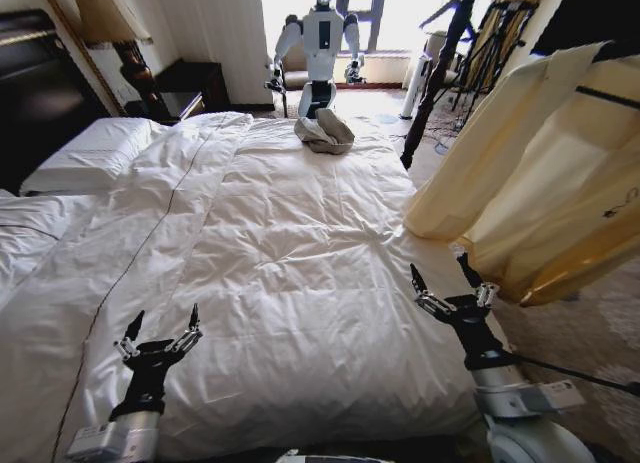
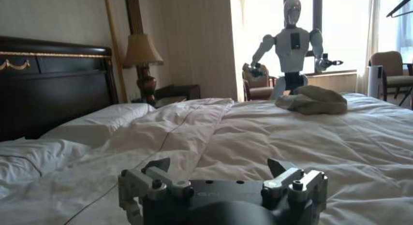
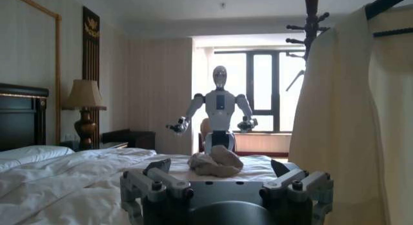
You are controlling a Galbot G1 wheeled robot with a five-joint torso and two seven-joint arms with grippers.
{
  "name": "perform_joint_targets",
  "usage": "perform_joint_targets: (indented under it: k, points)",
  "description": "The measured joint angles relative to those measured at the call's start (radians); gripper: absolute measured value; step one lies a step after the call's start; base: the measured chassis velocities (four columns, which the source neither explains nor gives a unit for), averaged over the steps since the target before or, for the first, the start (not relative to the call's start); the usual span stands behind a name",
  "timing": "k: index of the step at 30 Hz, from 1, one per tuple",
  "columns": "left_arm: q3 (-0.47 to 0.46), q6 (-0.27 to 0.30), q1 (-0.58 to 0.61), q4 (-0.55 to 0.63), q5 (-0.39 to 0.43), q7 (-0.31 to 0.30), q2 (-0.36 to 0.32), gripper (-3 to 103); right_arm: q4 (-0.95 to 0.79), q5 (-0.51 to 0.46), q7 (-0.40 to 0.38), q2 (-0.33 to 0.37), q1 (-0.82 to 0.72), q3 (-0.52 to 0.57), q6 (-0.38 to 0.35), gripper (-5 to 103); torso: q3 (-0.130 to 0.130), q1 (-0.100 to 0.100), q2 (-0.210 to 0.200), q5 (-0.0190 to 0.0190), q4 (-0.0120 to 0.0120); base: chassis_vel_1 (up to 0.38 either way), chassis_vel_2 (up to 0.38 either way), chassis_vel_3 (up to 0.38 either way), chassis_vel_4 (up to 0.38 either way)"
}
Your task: Pick up the clothes from the bed and hang them on the clothes hanger.
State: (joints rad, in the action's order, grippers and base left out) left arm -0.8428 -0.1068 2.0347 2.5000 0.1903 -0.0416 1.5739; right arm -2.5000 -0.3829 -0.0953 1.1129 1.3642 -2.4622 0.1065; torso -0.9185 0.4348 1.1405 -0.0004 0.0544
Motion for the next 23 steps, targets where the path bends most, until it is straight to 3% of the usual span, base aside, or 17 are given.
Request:
perform_joint_targets:
  k: [23]
  points:
    - [0.0, 0.0, 0.0, 0.0, 0.0, 0.0, 0.0, 100, 0.0, 0.0, 0.0, 0.0, 0.0, 0.0, 0.0, 100, 0.0, 0.0, 0.0, 0.0, 0.0, 0.0, 0.0, 0.0, 0.0]
